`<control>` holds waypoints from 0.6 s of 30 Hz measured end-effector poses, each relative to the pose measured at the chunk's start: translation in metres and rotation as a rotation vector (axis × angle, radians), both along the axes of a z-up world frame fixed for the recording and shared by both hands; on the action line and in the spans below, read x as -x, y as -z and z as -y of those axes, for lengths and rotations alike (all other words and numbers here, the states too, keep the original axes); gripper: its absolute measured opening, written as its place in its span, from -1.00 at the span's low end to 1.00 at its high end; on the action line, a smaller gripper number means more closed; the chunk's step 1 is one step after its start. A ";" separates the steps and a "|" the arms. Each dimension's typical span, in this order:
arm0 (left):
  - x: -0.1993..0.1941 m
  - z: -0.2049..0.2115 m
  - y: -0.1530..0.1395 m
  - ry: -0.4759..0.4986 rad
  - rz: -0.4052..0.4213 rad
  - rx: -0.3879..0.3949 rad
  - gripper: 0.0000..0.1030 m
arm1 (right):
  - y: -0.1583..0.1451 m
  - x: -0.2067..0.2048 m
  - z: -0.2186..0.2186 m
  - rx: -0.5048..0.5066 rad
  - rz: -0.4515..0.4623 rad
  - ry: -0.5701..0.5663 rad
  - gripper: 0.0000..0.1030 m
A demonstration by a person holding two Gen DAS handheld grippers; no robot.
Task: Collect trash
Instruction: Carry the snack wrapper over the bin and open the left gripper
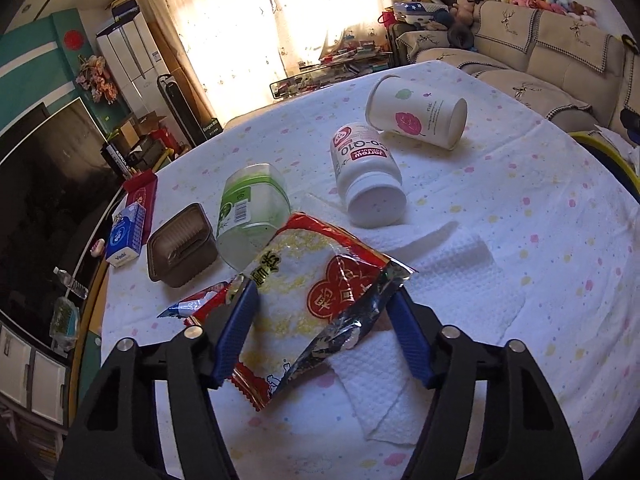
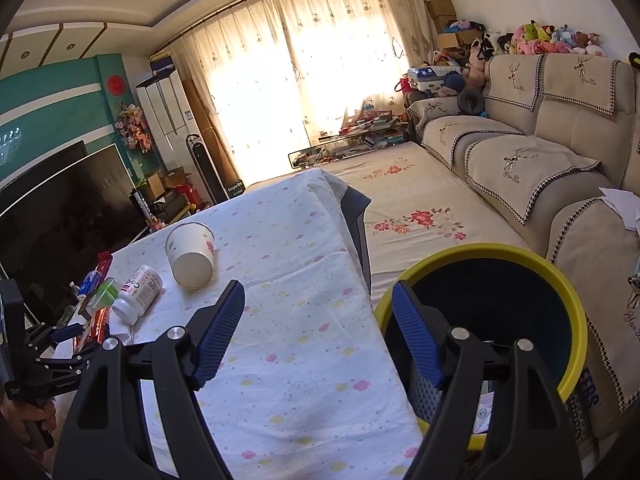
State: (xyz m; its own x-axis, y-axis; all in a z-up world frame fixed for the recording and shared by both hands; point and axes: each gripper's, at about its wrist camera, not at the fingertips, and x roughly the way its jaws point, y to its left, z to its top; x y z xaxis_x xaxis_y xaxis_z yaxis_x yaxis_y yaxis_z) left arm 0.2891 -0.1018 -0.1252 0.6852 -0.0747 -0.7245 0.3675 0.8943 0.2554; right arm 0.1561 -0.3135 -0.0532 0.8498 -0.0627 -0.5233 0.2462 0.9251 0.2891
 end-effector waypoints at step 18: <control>0.056 -0.008 -0.084 0.071 0.127 0.151 -0.95 | -0.001 0.005 0.001 0.001 0.019 0.018 0.57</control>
State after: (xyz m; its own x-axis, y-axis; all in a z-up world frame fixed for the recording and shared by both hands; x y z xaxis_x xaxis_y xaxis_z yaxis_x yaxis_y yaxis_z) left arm 0.2330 -0.0942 -0.0415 0.7598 -0.2271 -0.6092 0.4038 0.8992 0.1684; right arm 0.1515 -0.3142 -0.0519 0.8584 -0.0790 -0.5068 0.2575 0.9209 0.2926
